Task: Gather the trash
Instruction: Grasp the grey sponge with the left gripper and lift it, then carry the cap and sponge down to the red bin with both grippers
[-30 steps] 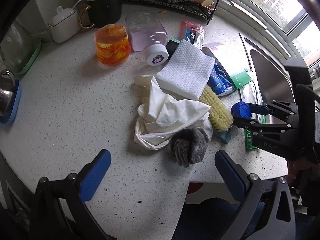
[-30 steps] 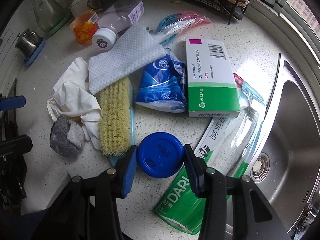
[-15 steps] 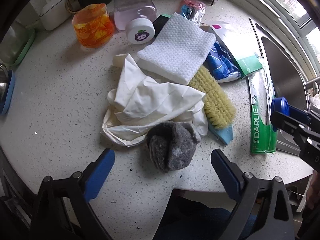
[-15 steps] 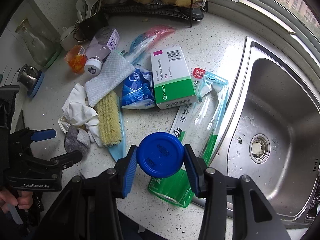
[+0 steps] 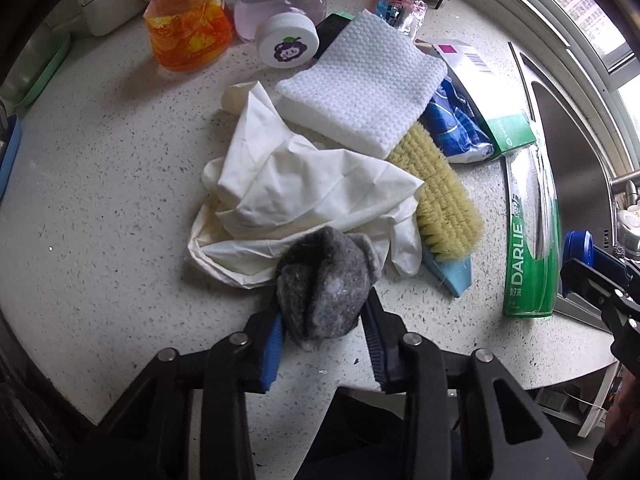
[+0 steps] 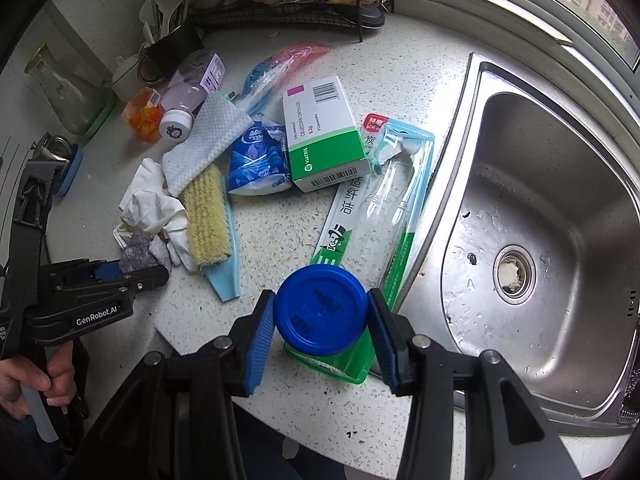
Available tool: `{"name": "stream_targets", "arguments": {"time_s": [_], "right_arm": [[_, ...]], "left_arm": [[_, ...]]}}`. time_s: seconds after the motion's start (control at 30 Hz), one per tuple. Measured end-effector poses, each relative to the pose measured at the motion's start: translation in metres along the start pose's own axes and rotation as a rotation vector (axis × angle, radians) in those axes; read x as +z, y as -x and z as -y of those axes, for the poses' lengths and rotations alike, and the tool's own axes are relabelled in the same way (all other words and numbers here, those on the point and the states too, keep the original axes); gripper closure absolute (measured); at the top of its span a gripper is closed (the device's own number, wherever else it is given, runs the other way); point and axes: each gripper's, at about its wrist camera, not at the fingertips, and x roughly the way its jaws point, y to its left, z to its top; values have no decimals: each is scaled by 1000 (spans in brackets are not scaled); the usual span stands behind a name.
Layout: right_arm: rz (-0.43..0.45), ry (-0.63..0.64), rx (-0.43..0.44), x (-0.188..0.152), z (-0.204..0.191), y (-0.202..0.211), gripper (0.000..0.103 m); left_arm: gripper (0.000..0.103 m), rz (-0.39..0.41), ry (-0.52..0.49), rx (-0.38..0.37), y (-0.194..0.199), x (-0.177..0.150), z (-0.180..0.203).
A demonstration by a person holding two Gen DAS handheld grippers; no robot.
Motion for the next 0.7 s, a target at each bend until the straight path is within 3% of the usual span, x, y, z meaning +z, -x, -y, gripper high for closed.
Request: {"name": "stream_targets", "arguments": {"time_s": [0.17, 0.4, 0.7], "right_arm": [[8, 4, 5, -3, -2, 3, 60], [36, 15, 20, -15, -5, 17, 60], [100, 15, 37, -52, -4, 51, 60]], "left_arm": [[80, 33, -20, -21, 17, -23, -5], [84, 120, -101, -41, 59, -48, 6], [84, 201, -175, -87, 102, -78, 50]]}}
